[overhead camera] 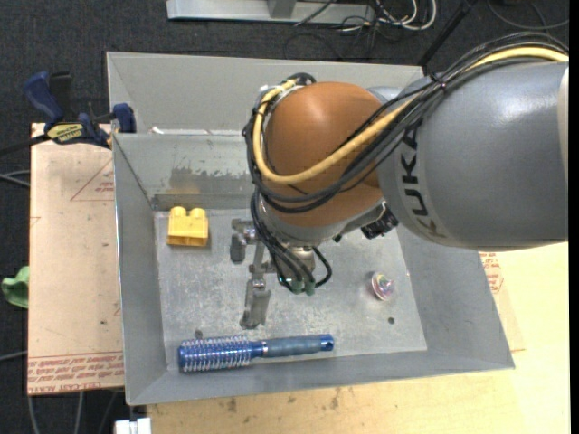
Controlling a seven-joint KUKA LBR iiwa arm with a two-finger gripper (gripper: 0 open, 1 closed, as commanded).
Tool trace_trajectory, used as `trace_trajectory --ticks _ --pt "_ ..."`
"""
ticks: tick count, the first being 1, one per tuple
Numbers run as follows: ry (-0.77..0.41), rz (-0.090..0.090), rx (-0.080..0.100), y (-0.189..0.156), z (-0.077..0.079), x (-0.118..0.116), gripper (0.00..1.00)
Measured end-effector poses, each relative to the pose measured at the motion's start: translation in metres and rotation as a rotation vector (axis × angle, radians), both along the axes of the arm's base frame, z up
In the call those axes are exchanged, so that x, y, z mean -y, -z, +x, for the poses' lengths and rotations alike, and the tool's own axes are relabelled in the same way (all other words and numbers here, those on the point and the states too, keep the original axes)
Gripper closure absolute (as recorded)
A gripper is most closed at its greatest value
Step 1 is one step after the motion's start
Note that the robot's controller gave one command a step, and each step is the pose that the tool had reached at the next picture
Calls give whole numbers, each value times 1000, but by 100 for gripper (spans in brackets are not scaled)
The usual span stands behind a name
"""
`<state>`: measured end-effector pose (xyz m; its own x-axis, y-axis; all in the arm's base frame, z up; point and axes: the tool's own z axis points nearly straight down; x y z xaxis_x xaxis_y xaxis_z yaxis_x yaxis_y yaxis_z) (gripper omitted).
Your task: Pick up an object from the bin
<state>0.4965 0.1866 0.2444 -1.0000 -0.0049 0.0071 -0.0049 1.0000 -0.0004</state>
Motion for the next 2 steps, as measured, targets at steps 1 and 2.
trace_trajectory --ticks 1,2 --pt "-107 2 8 164 -13 9 0" --pt "-107 2 5 163 -13 10 100"
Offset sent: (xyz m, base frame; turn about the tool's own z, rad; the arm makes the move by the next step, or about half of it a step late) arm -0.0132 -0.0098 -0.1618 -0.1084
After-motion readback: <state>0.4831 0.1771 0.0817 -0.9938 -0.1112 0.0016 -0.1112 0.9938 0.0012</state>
